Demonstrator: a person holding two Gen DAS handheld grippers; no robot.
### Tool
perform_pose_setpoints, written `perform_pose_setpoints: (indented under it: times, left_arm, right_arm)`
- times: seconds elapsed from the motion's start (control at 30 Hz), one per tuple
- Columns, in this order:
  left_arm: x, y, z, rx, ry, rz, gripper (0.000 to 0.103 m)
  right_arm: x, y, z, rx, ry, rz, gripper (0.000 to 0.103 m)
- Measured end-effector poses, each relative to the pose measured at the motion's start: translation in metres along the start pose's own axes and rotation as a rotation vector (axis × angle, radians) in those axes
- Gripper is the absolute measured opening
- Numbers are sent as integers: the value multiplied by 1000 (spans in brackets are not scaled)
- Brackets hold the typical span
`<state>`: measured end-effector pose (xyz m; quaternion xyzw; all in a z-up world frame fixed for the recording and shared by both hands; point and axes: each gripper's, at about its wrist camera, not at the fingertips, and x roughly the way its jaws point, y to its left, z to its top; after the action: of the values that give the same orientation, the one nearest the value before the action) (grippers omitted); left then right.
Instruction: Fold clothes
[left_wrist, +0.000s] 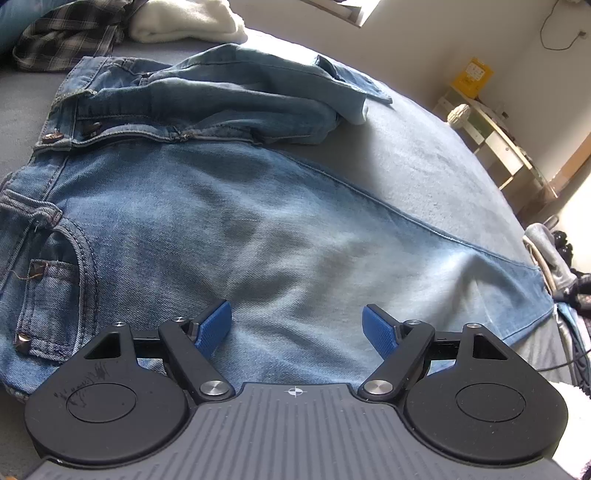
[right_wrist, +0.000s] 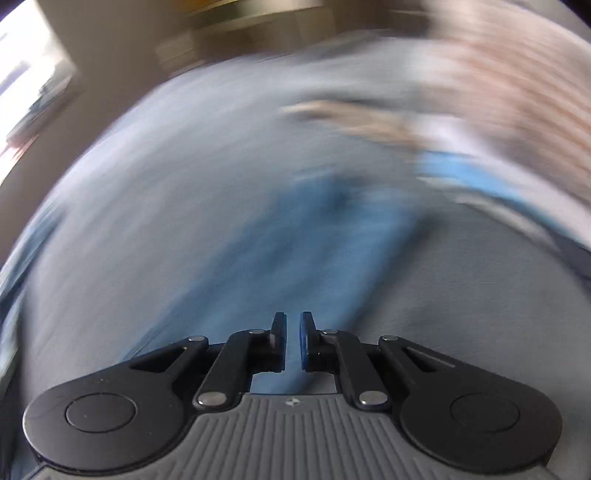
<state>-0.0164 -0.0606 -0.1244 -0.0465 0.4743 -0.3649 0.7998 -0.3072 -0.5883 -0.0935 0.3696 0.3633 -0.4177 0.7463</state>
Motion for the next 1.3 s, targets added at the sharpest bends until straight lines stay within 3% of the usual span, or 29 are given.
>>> perform_pose_setpoints:
  times: [0.1,0.2,0.3,0.43,0.6,0.7,0.77,0.83,0.97,1.1,1.17,1.3]
  left_arm:
    - [-6,-2,0,1,-16,10,78]
    - [-11,-3,-2,16,-28,5,78]
    - [-8,0,-4,26,-17,12,78]
    - [-6,11,-6,12,-18,-20,78]
    - [-5,20,-6,-13,-21,-62,79]
    - [-6,21,-6,-9,-20,-67,79]
    - [-6,20,-7,-2,-21,-65,79]
    - [-5,18,-7,1,-23,-57,79]
    - [-6,16,-8,-1,-24,-42,79]
    - [-7,18,-8,-10,-24,-49,79]
    - [-7,21,-8,-21,-26,-60,79]
    - [-8,24,-7,-30,-27,-75,79]
  right_arm:
    - [1,75,-15,-253,84,191,12]
    - [20,142,-44,-469,95,239,16]
    - [47,173,-58,-580,111,220,16]
    - [69,142,-49,-598,80,86,16]
    - [64,31,-8,-346,6,-183,19]
    - [47,-14,10,-168,12,-266,20]
    - [31,-5,11,-158,-13,-219,20]
    - [19,25,6,-188,-21,-94,20]
    - [33,117,-26,-359,103,150,20]
    - [54,181,-63,-591,172,177,20]
    - [63,175,-70,-597,225,133,20]
    - [53,126,-58,-511,257,32,21]
